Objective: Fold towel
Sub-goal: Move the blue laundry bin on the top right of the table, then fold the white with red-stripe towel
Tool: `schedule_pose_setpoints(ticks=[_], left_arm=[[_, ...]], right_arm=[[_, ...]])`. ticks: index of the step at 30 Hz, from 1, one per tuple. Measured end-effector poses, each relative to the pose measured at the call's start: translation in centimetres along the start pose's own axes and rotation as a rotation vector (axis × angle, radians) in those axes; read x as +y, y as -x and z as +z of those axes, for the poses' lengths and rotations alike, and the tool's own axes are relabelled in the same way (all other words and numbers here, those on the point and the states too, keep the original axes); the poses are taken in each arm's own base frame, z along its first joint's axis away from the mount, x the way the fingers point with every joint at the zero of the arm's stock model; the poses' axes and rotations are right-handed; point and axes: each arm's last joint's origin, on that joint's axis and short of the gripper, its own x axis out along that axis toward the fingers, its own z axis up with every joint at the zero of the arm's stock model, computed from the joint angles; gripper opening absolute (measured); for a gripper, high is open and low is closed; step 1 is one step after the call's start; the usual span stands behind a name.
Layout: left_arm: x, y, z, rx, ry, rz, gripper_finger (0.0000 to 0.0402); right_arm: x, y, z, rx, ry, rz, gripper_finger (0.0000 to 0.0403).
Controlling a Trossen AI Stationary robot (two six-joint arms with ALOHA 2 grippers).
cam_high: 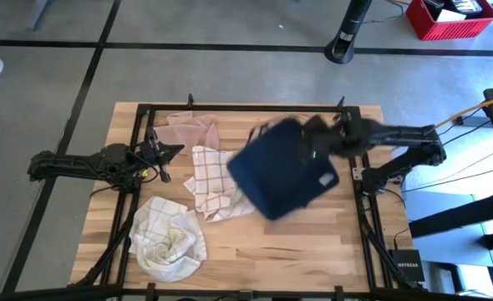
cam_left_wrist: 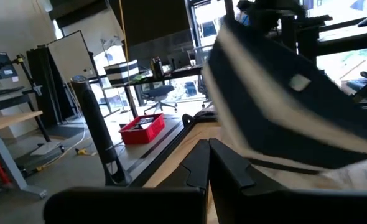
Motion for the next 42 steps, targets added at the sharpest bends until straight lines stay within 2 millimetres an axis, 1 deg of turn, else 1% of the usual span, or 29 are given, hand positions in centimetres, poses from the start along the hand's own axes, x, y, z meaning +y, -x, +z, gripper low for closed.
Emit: schedule_pose_setpoints(ticks=[5, 8, 12, 16, 19, 23, 28, 33, 36, 40, 42], left_arm=[[0.0, 0.0, 0.0, 0.0, 0.004, 0.0, 0.0], [0.0, 0.0, 0.0, 0.0, 0.006, 0.0, 0.0], [0.0, 0.0, 0.0, 0.001, 0.008, 0.0, 0.0], [0.0, 0.0, 0.0, 0.001, 0.031, 0.0, 0.0], [0.0, 0.0, 0.0, 0.002, 0.038, 0.0, 0.0], [0.0, 0.0, 0.0, 0.004, 0.041, -0.001, 0.0], [0.0, 0.0, -0.1, 0.007, 0.05, -0.002, 0.0], [0.0, 0.0, -0.1, 0.01, 0.049, -0.002, 0.0], [0.0, 0.0, -0.1, 0.01, 0.048, -0.002, 0.0], [0.0, 0.0, -0.1, 0.01, 0.041, -0.002, 0.0], [0.0, 0.0, -0.1, 0.01, 0.045, -0.002, 0.0]], right_arm=[[-4.7, -1.6, 2.2, 0.013, -0.033, -0.079, 0.0002], [-7.3, -2.3, 2.8, 0.057, -0.031, -0.083, 0.0002], [-9.7, -3.6, 2.8, 0.182, 0.055, -0.097, 0.0002], [-11.1, -5.3, 3.4, 0.244, 0.099, -0.162, 0.0002], [-11.7, -6.6, 4.1, 0.258, 0.122, -0.238, 0.0002], [-12.1, -9.2, 5.2, 0.284, 0.113, -0.262, 0.0001], [-12.7, -12.8, 5.8, 0.392, 0.145, -0.293, 0.0004], [-13.2, -15.0, 6.2, 0.437, 0.176, -0.431, 0.0045], [-13.2, -16.1, 6.6, 0.412, 0.165, -0.459, 0.0073], [-13.0, -17.2, 7.0, 0.398, 0.163, -0.468, 0.0116], [-13.0, -17.4, 7.0, 0.409, 0.178, -0.5, 0.0141]])
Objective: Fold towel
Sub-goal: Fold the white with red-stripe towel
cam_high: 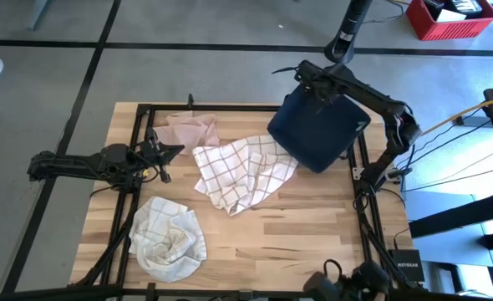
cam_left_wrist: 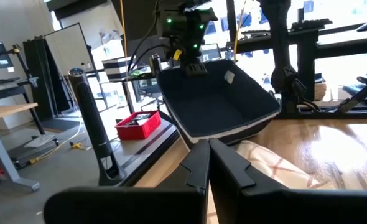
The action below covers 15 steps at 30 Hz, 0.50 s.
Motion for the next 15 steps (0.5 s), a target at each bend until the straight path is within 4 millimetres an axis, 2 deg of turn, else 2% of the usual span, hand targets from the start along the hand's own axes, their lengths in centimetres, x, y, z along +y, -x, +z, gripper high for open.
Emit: schedule_pose_setpoints(ticks=[5, 9, 12, 15], left_arm=[[0.0, 0.0, -0.2, 0.018, -0.006, -0.003, 0.0], [0.0, 0.0, -0.2, 0.018, -0.012, -0.003, 0.0], [0.0, 0.0, -0.2, 0.018, -0.006, -0.004, 0.0], [-0.1, 0.0, -0.2, 0.016, 0.005, -0.021, 0.0]], right_arm=[[-0.4, 0.9, -0.4, 0.023, 0.037, -0.042, 0.0198], [-1.3, 4.1, -0.8, 0.014, 0.013, 0.017, 0.0222], [-1.0, 7.3, -1.2, -0.026, -0.04, 0.264, 0.0228], [1.5, 10.9, -2.2, -0.122, 0.001, 0.575, 0.0229]])
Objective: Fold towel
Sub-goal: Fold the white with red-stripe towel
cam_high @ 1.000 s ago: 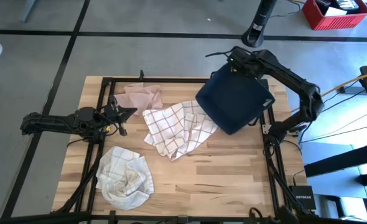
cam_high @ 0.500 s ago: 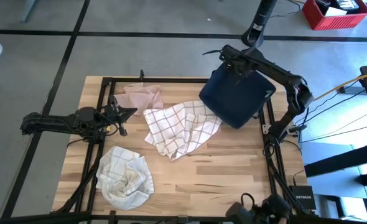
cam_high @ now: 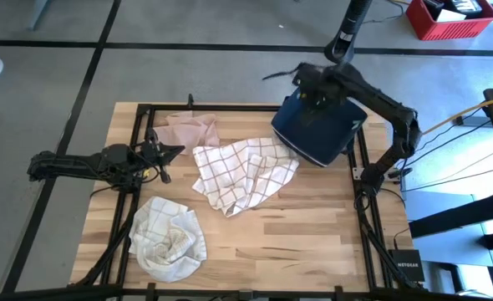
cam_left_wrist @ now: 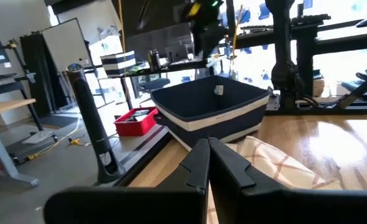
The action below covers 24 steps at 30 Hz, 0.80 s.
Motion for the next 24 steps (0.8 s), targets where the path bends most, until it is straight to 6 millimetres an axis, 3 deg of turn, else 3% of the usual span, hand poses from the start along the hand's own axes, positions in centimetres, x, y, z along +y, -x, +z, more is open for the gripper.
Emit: schedule_pose_setpoints(ticks=[6, 9, 12, 17, 24], left_arm=[[-0.3, 0.0, 0.0, -0.013, 0.046, -0.085, 0.0], [-0.4, -0.1, -0.1, -0.002, 0.057, -0.107, 0.0], [-0.7, -0.4, -0.3, 0.026, 0.079, -0.161, 0.0001], [-1.5, -1.6, -1.3, 0.132, 0.066, -0.203, 0.0041], [-3.6, -4.3, -0.6, 0.265, 0.021, -0.267, 0.0119]], right_arm=[[11.3, 0.2, -2.1, -0.213, 0.322, 0.282, 0.0229], [16.4, -1.3, -4.3, -0.336, 0.485, 0.368, 0.0229], [19.9, -3.9, -6.8, -0.442, 0.614, 0.418, 0.023], [22.3, -8.5, -9.8, -0.631, 0.725, 0.364, 0.023], [23.9, -13.9, -11.2, -0.684, 0.949, 0.298, 0.023]])
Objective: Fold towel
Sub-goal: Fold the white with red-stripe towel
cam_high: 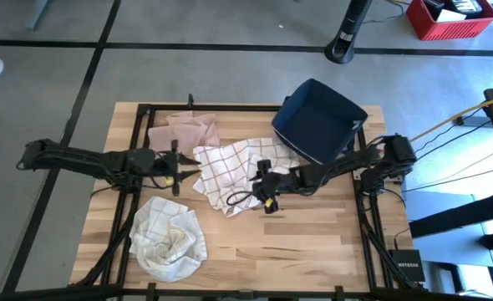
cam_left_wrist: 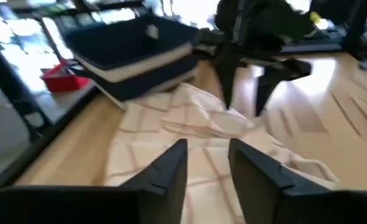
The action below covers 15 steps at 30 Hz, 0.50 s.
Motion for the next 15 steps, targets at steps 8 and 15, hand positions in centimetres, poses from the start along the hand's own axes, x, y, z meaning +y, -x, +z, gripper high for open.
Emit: schedule_pose_setpoints(ticks=[8, 15], left_arm=[[-3.5, -3.0, 2.3, 0.152, 0.014, -0.128, 0.0138], [-5.6, -4.1, 2.7, 0.214, -0.024, -0.189, 0.0138]], right_arm=[[0.8, -2.8, 0.0, -0.076, 0.105, -0.034, 0.0208], [0.5, -2.8, -0.1, -0.041, 0.129, -0.126, 0.0063]])
